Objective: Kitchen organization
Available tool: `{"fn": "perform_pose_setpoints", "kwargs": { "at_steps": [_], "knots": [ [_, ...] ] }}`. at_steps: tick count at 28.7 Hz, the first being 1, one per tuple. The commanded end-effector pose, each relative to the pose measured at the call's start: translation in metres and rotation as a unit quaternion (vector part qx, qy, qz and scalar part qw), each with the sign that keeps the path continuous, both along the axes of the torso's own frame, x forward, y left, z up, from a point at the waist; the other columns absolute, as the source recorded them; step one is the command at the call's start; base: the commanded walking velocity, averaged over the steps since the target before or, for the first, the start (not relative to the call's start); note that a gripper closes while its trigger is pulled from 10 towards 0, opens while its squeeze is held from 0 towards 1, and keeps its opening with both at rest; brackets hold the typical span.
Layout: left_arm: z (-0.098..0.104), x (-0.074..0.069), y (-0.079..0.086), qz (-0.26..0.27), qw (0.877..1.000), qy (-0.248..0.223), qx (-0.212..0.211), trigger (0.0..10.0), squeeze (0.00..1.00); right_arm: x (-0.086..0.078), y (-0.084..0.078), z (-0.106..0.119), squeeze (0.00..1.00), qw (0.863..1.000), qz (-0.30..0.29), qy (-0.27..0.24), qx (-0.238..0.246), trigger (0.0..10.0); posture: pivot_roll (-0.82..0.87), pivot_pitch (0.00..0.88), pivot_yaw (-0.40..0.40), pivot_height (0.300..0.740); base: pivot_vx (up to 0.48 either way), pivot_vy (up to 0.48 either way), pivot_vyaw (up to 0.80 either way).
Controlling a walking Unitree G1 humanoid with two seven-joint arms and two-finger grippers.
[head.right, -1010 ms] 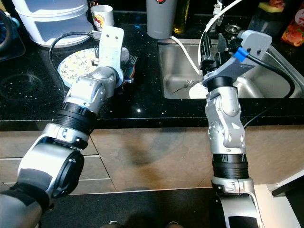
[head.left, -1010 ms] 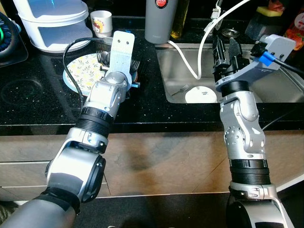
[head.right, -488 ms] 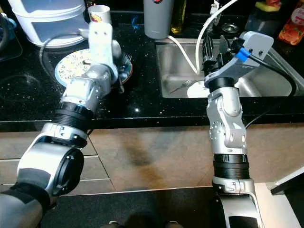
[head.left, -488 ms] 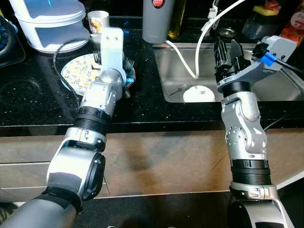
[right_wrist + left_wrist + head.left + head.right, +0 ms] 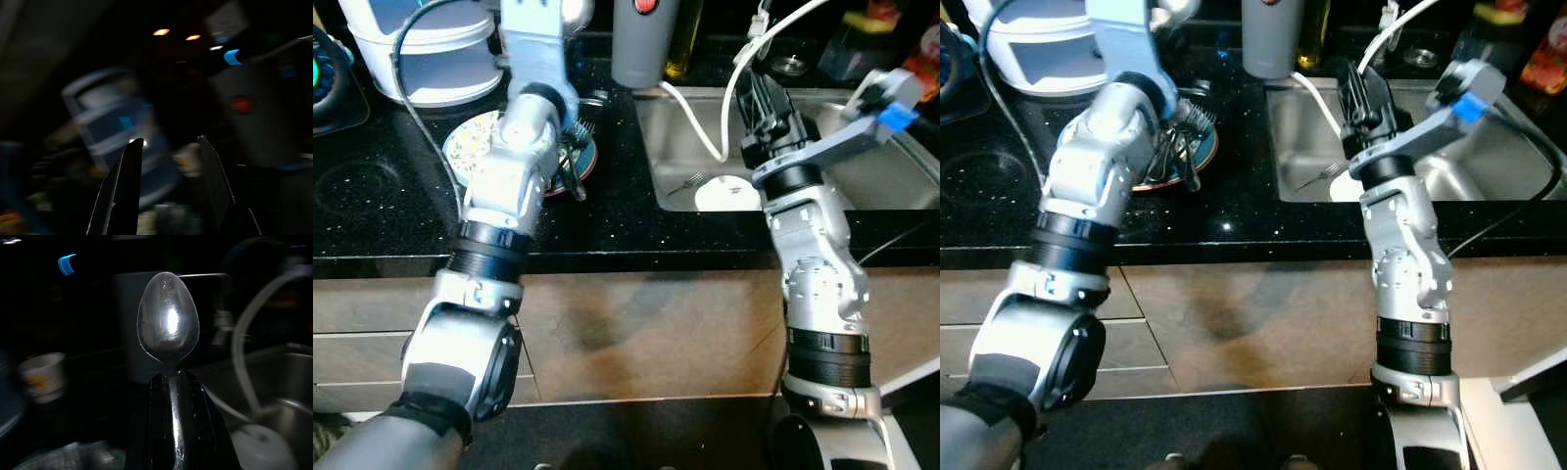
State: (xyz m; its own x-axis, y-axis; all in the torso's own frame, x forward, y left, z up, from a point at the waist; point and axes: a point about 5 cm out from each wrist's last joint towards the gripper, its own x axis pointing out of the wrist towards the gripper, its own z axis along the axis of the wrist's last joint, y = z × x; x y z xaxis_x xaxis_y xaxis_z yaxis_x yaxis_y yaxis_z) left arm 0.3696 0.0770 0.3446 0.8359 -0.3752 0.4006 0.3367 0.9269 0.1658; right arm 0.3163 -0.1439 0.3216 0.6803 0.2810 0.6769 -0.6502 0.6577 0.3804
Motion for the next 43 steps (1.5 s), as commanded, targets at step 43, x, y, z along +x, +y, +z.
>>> {"fn": "perform_pose_setpoints", "kwargs": {
  "at_steps": [43],
  "knots": [
    [-0.036, -0.066, -0.026, -0.296, 0.943, -0.015, 0.151, 10.0, 0.0, -0.015, 0.01, -0.007, 0.0, 0.984, 0.166, 0.045, 0.038, 10.0, 0.12, 0.082, -0.049, 0.74, 0.0, 0.0, 0.0]
  ]
}}
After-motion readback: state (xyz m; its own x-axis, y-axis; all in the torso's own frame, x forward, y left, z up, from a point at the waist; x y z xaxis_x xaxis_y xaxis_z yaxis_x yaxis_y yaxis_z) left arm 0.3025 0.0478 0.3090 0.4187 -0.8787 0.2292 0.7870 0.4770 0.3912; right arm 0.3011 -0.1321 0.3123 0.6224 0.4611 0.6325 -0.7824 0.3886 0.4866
